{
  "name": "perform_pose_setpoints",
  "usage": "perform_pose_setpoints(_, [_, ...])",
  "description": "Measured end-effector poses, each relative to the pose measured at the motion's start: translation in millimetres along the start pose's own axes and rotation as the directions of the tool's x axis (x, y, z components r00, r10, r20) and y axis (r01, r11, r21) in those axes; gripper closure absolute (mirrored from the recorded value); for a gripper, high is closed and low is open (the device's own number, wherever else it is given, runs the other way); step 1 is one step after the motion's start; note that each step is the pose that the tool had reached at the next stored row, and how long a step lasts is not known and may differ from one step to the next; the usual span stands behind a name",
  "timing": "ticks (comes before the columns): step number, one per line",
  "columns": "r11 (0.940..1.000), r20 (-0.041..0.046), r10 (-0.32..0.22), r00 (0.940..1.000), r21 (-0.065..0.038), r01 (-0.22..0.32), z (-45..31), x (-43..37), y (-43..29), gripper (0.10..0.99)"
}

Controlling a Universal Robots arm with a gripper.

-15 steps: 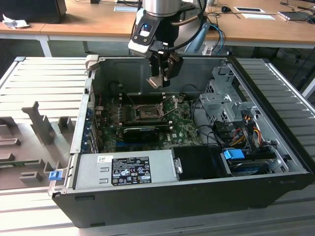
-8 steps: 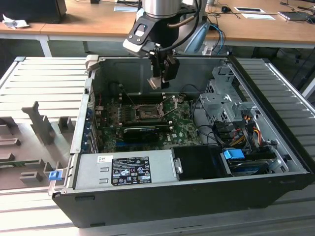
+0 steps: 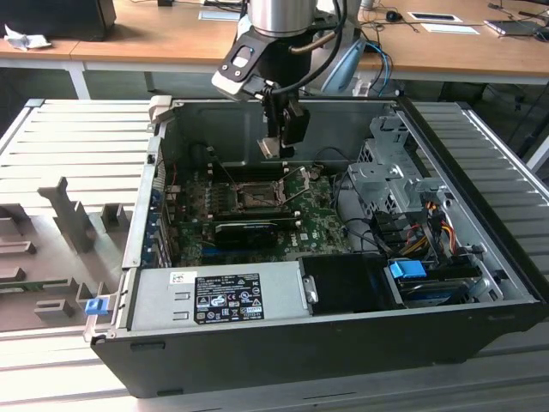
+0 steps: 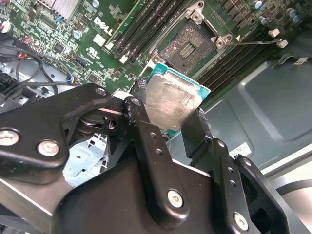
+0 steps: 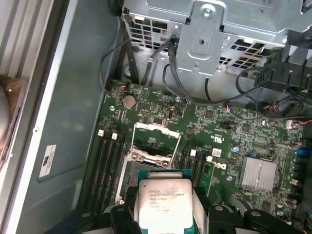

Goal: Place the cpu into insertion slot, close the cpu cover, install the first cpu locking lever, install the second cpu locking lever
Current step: 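Place the cpu into insertion slot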

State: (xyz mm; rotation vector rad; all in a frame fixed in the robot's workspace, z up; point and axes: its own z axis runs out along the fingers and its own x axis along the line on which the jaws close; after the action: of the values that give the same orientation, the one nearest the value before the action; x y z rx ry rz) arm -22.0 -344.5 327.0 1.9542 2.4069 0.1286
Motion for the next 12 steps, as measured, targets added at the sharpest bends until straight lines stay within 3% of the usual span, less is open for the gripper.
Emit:
perform_pose_setpoints(8, [0.9983, 0.0048, 0.059, 0.9982, -0.002, -0.059, 1.7, 0.0, -0.1, 0.557])
perform_pose_setpoints(12, [0.9974, -0.0083, 0.072, 0.9974, -0.004, -0.072, 6.0, -0.1, -0.6, 0.557])
